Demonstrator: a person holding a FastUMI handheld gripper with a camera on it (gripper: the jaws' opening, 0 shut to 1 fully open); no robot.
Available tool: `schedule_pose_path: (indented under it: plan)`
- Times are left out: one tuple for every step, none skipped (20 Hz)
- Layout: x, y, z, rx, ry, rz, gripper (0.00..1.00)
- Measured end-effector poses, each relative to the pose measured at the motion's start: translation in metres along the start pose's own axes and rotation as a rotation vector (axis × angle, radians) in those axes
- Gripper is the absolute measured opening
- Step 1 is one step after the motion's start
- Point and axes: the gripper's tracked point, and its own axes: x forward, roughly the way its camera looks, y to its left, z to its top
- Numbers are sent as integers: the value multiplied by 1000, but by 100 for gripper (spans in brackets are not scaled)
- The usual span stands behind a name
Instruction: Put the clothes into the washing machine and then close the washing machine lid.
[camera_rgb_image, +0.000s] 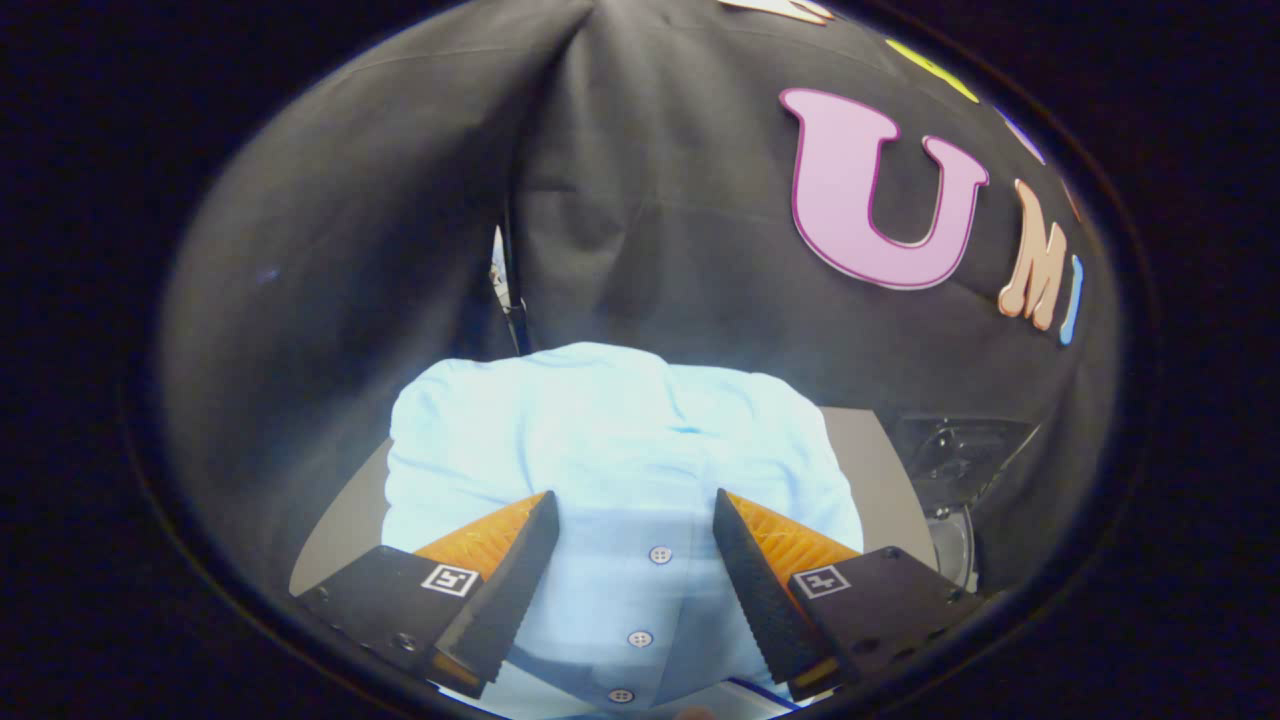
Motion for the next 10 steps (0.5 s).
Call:
schedule_pose_path:
  plan:
    - [1,1,-4,45,34,12,98]
    - [3,4,-1,90,19,23,99]
    - [6,2,3,82,29,34,83]
    - [9,7,6,50,29,83,67]
    - [7,11,3,31,30,135,51]
    - [3,12,5,15,32,161,35]
    - [8,14,5,4,34,176,20]
    - [6,9,7,22,25,156,20]
    - [16,9,7,60,18,149,10]
    - [14,12,12,67,8,163,0]
